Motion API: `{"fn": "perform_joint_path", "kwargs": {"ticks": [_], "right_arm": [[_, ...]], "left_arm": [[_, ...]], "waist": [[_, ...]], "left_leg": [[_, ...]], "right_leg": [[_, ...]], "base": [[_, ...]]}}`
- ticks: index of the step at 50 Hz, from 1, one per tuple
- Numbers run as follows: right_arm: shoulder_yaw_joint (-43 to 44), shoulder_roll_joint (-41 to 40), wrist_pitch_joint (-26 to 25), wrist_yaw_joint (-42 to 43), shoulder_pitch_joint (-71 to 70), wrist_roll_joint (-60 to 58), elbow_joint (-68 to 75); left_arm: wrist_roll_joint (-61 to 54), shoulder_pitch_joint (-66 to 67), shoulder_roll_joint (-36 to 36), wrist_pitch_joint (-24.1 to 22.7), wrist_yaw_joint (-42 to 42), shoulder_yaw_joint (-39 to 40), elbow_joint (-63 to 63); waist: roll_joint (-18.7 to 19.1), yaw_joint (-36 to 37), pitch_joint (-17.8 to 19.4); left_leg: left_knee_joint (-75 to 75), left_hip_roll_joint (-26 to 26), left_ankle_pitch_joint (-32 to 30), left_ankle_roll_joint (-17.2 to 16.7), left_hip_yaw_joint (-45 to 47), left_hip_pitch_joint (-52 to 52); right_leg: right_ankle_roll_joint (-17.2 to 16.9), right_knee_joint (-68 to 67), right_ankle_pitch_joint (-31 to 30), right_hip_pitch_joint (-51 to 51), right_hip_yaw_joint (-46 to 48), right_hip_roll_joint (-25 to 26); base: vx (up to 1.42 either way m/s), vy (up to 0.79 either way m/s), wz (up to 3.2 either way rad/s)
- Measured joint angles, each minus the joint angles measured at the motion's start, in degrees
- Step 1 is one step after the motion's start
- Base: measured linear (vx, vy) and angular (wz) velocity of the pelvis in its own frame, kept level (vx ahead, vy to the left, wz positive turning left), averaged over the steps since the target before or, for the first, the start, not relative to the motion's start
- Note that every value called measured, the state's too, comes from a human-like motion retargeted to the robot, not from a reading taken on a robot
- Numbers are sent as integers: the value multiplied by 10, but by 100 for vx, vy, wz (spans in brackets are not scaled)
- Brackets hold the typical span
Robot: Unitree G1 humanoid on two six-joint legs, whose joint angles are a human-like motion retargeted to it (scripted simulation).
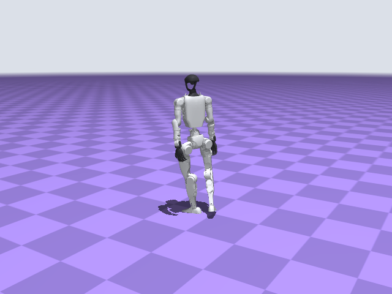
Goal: In place motions
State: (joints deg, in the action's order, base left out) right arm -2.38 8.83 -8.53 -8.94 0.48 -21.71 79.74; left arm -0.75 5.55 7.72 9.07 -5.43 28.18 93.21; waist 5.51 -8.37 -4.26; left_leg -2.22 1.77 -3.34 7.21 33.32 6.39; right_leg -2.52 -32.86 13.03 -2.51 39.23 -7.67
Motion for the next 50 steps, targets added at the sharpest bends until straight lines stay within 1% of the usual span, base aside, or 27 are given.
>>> {"fn": "perform_joint_path", "kwargs": {"ticks": [2,5,7,10,12,13,14,15,17,18,20,23,25,28,31,35,40,46,50], "right_arm": [[3,-1,-2,0,4,6,12],[2,-3,-6,-5,13,9,32],[-2,-5,-10,-5,18,4,46],[-8,-7,-13,-6,25,-7,65],[-10,-7,-16,-7,30,-15,74],[-11,-6,-17,-7,33,-18,76],[-12,-5,-18,-6,36,-23,79],[-14,-4,-19,-6,39,-28,82],[-15,-1,-23,-10,42,-41,89],[-11,0,-25,-11,44,-44,90],[-5,1,-28,-10,44,-49,87],[-10,0,-26,-1,38,-49,72],[-15,-3,-25,2,32,-46,63],[-11,-11,-22,-5,23,-36,44],[-13,-20,-16,-16,13,-18,18],[-27,-29,-6,-25,2,-13,-16],[-49,-32,3,-30,-2,-29,-40],[-60,-31,1,-32,-11,-50,-23],[-59,-28,-4,-31,-17,-56,0]], "left_arm": [[-1,-26,8,-2,1,-17,-16],[-2,-61,22,-5,0,-41,-36],[-1,-82,30,-3,-3,-54,-49],[0,-104,35,-4,-7,-66,-70],[-4,-111,30,-7,-8,-69,-84],[-6,-113,26,-10,-8,-70,-88],[-10,-114,21,-13,-8,-70,-90],[-14,-115,15,-16,-9,-69,-92],[-19,-117,4,-21,-13,-61,-84],[-18,-115,-4,-22,-14,-62,-80],[-23,-111,-20,-26,-7,-66,-69],[-27,-95,-24,-36,-10,-73,-45],[-4,-81,-19,-32,-16,-74,-26],[35,-66,-11,-26,6,-74,8],[41,-53,-5,-21,20,-67,37],[30,-31,1,-12,7,-46,42],[27,-15,12,-11,-5,-27,36],[15,-13,17,-18,-37,-25,20],[0,-22,10,-25,-40,-22,8]], "waist": [[1,-21,10],[-7,-43,22],[-16,-62,25],[-32,-86,25],[-43,-106,29],[-48,-114,31],[-53,-117,32],[-59,-119,32],[-76,-74,15],[-72,-68,13],[-66,-51,12],[-64,-47,7],[-60,-54,-2],[-56,-46,-10],[-55,-38,-10],[-50,-34,-6],[-48,-28,-12],[-52,-33,-10],[-60,-18,-5]], "left_leg": [[2,4,-4,-1,-18,3],[5,5,-7,-2,-38,3],[5,-1,-9,-1,-52,3],[4,-15,-12,0,-73,2],[4,-27,-12,2,-92,-6],[4,-33,-12,3,-100,-11],[5,-40,-10,5,-105,-17],[5,-47,-8,6,-108,-23],[4,-59,1,3,-70,-30],[5,-57,2,3,-73,-31],[6,-53,6,2,-75,-36],[8,-56,13,2,-74,-42],[9,-59,14,2,-82,-40],[8,-63,17,2,-83,-40],[11,-64,20,1,-88,-40],[13,-63,22,1,-93,-43],[13,-65,22,0,-99,-41],[30,-69,28,0,-115,-34],[58,-75,19,-3,-160,-8]], "right_leg": [[-11,-21,17,-35,-61,21],[-3,1,28,-57,-123,63],[4,30,35,-71,-162,92],[2,81,45,-88,-234,127],[2,131,35,-85,-255,132],[7,156,21,-80,-255,130],[30,183,-6,-73,-270,135],[62,210,-40,-64,-292,144],[59,240,-56,-35,-236,119],[51,245,-60,-32,-234,117],[48,259,-64,-23,-241,122],[52,289,-76,-4,-227,121],[55,304,-79,2,-224,124],[55,308,-79,3,-220,121],[56,303,-76,1,-218,120],[57,302,-72,5,-214,120],[57,300,-68,3,-208,118],[53,281,-55,-10,-227,114],[53,273,-62,-24,-251,107]], "base": [[3,-3,114],[3,-9,90],[7,-9,93],[6,-10,93],[13,-7,117],[13,-6,101],[14,-6,82],[18,-5,-13],[20,-3,-76],[16,0,-14],[10,1,14],[7,-1,5],[12,0,18],[3,0,6],[0,0,0],[0,0,0],[0,0,4],[-1,1,15],[-7,3,-53]]}}
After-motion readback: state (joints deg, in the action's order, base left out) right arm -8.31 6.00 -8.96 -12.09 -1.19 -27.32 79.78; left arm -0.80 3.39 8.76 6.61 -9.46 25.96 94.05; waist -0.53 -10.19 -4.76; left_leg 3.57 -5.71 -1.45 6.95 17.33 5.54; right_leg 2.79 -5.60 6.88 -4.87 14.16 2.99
